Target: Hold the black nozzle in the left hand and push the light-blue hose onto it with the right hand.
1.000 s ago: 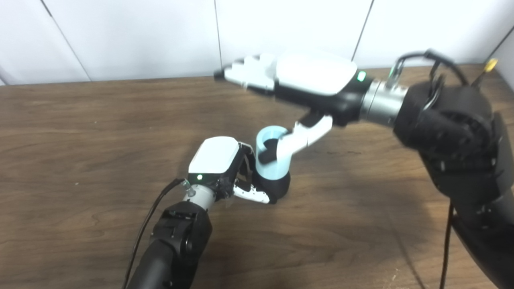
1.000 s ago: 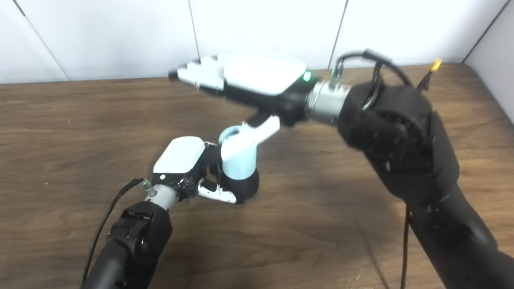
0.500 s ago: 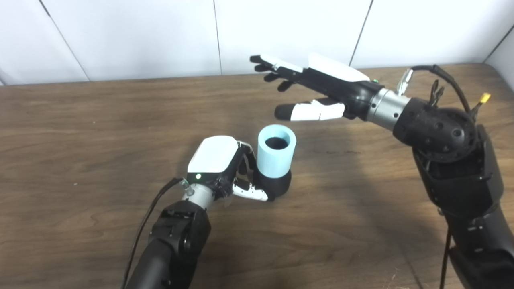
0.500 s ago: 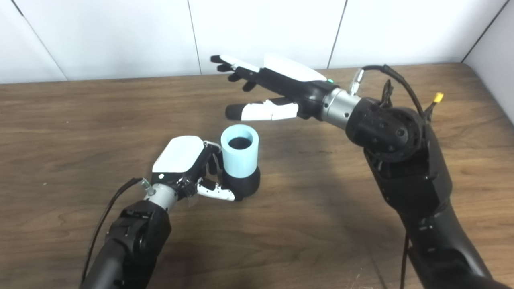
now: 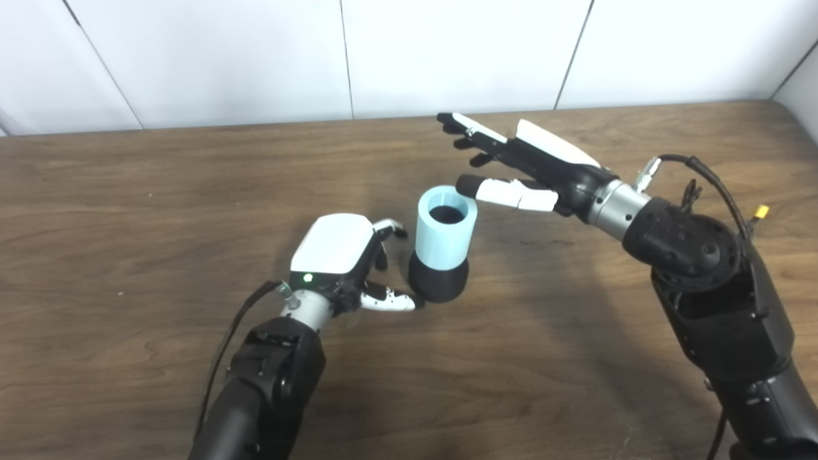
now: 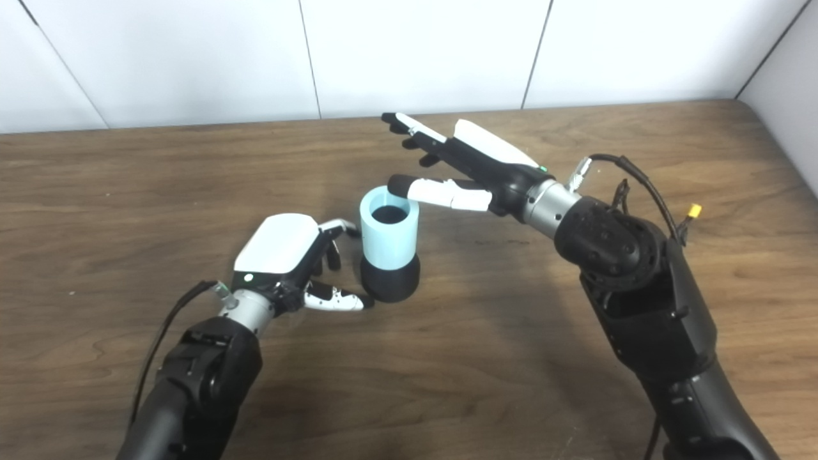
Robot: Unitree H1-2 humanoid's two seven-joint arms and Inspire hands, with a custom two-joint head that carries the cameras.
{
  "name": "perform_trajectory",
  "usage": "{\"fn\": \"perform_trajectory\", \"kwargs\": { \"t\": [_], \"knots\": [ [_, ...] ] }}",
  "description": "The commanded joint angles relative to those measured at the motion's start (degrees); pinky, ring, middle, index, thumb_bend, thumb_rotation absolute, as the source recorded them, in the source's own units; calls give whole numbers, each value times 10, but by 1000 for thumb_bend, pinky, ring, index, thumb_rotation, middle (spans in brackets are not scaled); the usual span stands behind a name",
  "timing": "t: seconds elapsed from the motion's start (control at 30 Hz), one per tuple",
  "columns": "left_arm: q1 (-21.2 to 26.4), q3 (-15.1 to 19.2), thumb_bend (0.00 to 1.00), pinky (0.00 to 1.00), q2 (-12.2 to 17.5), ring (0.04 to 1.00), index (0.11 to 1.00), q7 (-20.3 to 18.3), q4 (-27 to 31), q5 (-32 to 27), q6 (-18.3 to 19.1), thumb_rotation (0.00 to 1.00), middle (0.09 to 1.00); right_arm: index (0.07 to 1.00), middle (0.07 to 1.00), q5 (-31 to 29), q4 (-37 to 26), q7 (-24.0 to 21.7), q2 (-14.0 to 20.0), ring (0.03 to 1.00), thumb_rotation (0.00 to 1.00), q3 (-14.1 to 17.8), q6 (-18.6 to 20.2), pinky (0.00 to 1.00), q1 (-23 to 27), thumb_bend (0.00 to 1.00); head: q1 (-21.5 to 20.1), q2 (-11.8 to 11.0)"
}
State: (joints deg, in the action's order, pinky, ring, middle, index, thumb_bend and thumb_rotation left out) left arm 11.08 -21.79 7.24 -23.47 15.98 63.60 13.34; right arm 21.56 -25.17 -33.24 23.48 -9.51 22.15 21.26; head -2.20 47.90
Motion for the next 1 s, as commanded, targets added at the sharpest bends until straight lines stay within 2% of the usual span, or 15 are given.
{"fn": "perform_trajectory", "kwargs": {
  "t": [0.0,0.13,0.2,0.33,0.43,0.47,0.5,0.6,0.63,0.7,0.77,0.8,0.87,0.93,0.97],
  "knots": [
    [20,16,1000,916,-2,923,995,21,9,-12,0,515,975,1000,967,3,-6,22,-4,925,1000,0,-7,839,5,615,1,0],
    [23,43,1000,977,-5,974,1000,31,11,-45,1,557,999,978,943,10,0,43,-26,909,1000,3,26,849,-10,607,0,-1],
    [25,56,1000,994,-2,990,1000,29,13,-62,3,591,1000,965,934,3,13,64,-42,898,1000,9,21,837,-18,597,-2,-3],
    [20,92,1000,1000,7,997,1000,44,18,-119,-6,642,1000,954,942,-52,47,102,-80,908,1000,43,-1,806,-41,580,3,-5],
    [2,129,1000,965,6,981,1000,65,30,-175,-6,648,1000,952,953,-85,61,123,-105,919,1000,66,2,801,-57,554,6,-7],
    [-10,146,999,874,5,953,1000,78,32,-204,-15,647,992,959,957,-101,65,131,-115,935,1000,76,7,819,-64,560,5,-7],
    [-17,157,973,791,6,925,1000,87,32,-224,-22,647,982,964,958,-112,68,137,-122,950,1000,83,10,843,-69,577,5,-8],
    [-45,188,917,718,7,900,1000,116,32,-284,-42,660,979,960,950,-146,77,160,-150,953,1000,107,15,847,-84,609,6,-11],
    [-55,199,887,713,5,890,1000,123,32,-307,-46,663,968,960,950,-158,78,168,-160,950,1000,115,16,838,-90,603,7,-13],
    [-76,228,806,794,-9,892,994,136,39,-372,-46,648,957,967,953,-180,74,180,-174,944,1000,127,18,830,-102,588,7,-16],
    [-93,252,732,806,-19,871,972,149,41,-431,-56,629,937,980,966,-205,73,189,-185,953,1000,138,17,850,-112,567,6,-19],
    [-99,261,677,801,-17,858,963,155,38,-448,-65,648,926,984,972,-214,73,195,-192,959,1000,144,17,866,-117,561,6,-19],
    [-105,283,561,784,-23,849,959,164,34,-493,-65,773,921,984,972,-231,77,206,-200,961,1000,154,10,894,-126,555,6,-26],
    [-106,304,531,796,-36,838,936,175,27,-541,-58,844,916,984,973,-247,82,215,-205,968,1000,161,3,930,-132,553,6,-29],
    [-105,314,557,825,-43,834,922,182,22,-563,-59,878,903,980,968,-252,85,219,-207,967,1000,164,-3,947,-137,556,7,-30]
  ]
}}
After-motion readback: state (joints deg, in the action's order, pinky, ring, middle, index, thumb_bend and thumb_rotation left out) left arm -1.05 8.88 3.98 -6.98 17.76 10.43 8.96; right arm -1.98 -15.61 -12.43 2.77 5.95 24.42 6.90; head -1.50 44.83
